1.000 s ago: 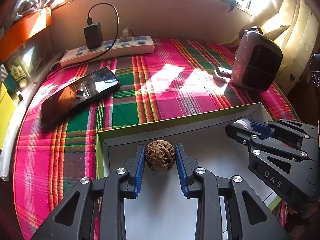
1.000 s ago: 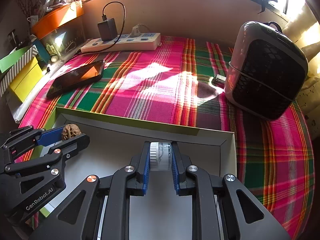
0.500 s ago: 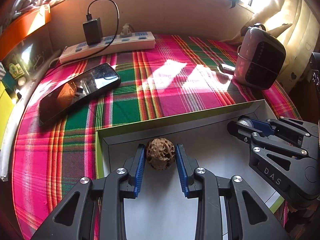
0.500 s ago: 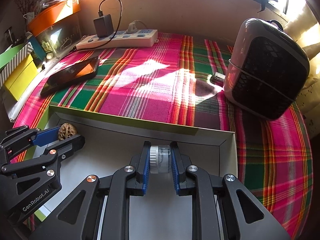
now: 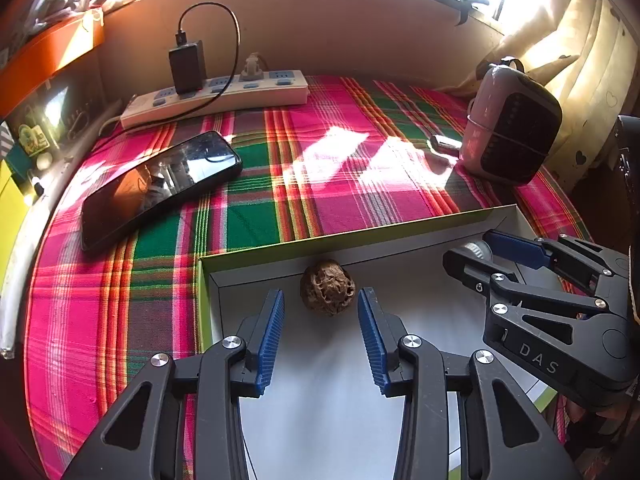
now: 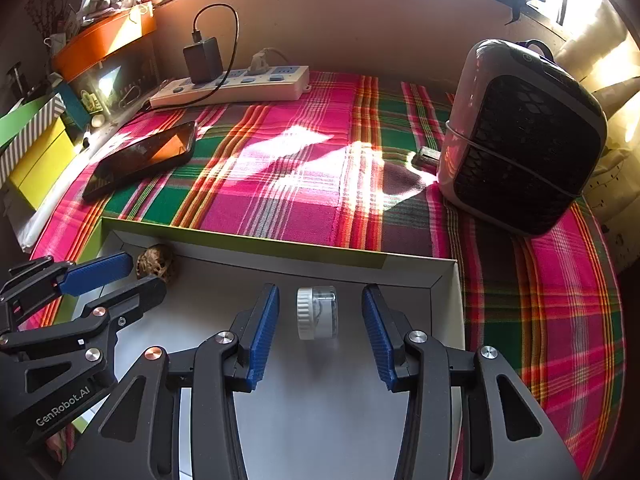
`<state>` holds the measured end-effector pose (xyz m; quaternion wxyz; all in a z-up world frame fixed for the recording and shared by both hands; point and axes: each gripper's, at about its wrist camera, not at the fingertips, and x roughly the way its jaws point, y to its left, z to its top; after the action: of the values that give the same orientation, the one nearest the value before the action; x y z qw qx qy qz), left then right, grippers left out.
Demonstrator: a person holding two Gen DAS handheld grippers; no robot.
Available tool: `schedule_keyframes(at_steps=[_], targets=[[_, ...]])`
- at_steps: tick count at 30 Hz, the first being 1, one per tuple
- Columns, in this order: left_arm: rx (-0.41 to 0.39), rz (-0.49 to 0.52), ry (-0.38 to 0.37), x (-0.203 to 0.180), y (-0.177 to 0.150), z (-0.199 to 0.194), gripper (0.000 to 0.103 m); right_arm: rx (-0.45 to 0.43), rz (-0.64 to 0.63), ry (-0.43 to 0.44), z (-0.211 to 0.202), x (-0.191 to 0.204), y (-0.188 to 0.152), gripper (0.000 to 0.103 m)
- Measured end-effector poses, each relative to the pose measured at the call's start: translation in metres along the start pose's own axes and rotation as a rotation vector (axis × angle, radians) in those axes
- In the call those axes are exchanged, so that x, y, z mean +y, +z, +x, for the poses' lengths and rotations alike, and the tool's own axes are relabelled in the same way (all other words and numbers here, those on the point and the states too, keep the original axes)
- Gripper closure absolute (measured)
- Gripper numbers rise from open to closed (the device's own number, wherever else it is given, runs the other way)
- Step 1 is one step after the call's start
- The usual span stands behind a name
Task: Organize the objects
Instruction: 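Carry the walnut and cylinder into the white box and open both grippers, then withdraw both open grippers from the box toward the remaining objects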
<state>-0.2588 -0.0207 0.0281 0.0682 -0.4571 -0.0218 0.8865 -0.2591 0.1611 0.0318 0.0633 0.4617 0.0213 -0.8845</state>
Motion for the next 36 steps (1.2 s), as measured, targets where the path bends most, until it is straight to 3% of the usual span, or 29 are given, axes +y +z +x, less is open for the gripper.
schedule_keyframes(at_steps=[5,36], targets=[[-0.024,0.008,0.008,-0.002,-0.004,-0.011,0.064,-0.021,0.009,0.005,-0.011,-0.002,-0.004,0.054],[-0.105,-0.007,0.049,-0.010,-0.059,-0.075,0.064,-0.163,0.010,-0.025,-0.091,0.007,-0.061,0.053]])
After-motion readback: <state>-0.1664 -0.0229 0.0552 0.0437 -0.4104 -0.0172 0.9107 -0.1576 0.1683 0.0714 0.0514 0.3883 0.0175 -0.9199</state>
